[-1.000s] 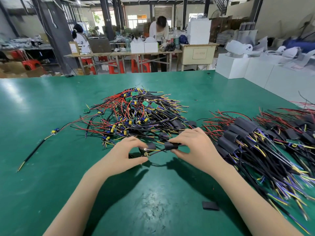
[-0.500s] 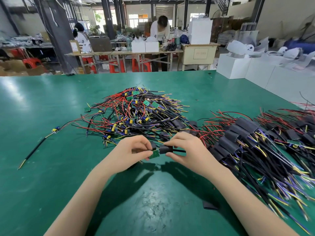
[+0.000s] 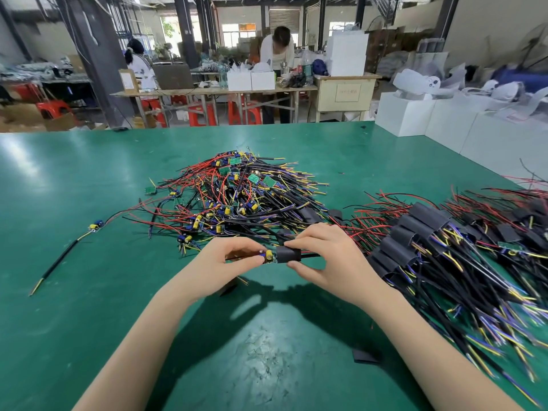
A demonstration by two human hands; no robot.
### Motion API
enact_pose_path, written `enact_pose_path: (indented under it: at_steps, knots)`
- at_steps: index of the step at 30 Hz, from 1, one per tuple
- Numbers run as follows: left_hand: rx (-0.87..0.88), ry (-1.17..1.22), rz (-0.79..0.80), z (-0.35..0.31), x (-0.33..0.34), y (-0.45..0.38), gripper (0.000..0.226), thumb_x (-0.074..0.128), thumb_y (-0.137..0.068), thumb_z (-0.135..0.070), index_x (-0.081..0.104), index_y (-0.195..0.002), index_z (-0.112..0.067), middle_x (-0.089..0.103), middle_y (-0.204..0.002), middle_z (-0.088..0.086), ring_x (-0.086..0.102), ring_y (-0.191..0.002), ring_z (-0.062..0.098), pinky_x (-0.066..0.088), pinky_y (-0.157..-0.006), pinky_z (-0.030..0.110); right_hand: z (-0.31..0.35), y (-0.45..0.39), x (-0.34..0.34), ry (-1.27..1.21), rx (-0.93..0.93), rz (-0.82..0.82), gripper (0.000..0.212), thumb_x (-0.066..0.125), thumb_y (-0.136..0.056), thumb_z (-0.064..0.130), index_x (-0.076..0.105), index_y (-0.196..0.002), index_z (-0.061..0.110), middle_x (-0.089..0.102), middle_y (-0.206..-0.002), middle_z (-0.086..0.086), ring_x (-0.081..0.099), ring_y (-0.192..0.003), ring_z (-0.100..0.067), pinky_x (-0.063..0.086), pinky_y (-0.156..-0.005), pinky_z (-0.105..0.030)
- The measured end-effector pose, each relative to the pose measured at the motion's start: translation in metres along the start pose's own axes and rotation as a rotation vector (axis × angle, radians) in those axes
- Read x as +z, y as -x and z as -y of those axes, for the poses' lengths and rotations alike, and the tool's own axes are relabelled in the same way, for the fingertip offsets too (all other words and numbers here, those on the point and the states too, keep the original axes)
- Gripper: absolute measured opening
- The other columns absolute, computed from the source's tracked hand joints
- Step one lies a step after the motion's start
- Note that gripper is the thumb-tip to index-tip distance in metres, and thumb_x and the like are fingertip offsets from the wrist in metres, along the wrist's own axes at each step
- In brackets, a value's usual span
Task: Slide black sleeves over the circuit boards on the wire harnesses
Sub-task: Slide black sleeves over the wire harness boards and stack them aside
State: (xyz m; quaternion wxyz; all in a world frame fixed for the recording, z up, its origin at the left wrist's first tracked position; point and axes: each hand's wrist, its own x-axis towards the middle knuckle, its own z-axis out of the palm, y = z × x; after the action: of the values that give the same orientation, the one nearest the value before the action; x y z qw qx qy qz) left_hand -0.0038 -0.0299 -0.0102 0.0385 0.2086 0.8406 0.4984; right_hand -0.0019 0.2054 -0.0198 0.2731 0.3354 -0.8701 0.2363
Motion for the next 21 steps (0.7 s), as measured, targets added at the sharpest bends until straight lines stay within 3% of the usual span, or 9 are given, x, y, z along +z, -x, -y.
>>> enact_pose_path:
  at_steps: [6,10,15,21]
  knots:
    - [0.136,0.006,-0.065,0.003,-0.002,-0.001,0.017,0.074,-0.084,-0.008,0.073,-0.098,-0.019,0.074,-0.093,-0.003,0.068,-0.085,0.011,0.051,-0.080,0.019,0.001,0.000,-0.007,-0.164,0.078,0.117,0.027,0.074,-0.082,0.030,0.072,-0.104,0.017,0.062,-0.089,0.007,0.057,-0.079,-0.009,0.049,-0.076,-0.034]
    - [0.211,0.005,-0.107,0.002,-0.002,-0.002,0.021,0.075,-0.082,-0.007,0.072,-0.098,-0.021,0.073,-0.095,-0.003,0.069,-0.088,0.019,0.054,-0.084,0.030,0.003,-0.001,-0.009,-0.249,0.115,0.107,0.024,0.076,-0.081,0.025,0.074,-0.103,0.015,0.058,-0.083,0.009,0.055,-0.075,-0.004,0.046,-0.075,-0.023]
    - [0.195,0.058,-0.153,0.001,0.003,-0.002,0.014,0.076,-0.080,-0.015,0.074,-0.092,-0.023,0.075,-0.092,-0.005,0.071,-0.087,0.013,0.054,-0.080,0.021,0.009,-0.002,-0.007,-0.255,0.115,0.072,0.026,0.078,-0.078,0.019,0.074,-0.103,0.012,0.062,-0.086,0.003,0.055,-0.077,-0.005,0.043,-0.076,-0.016]
    - [0.225,0.005,-0.127,0.001,0.005,-0.003,0.020,0.077,-0.080,-0.006,0.073,-0.094,-0.019,0.075,-0.091,-0.004,0.070,-0.082,0.013,0.054,-0.079,0.022,0.017,-0.003,-0.003,-0.250,0.085,0.000,0.021,0.078,-0.077,0.013,0.074,-0.097,0.010,0.063,-0.082,-0.002,0.057,-0.072,-0.010,0.049,-0.073,-0.027]
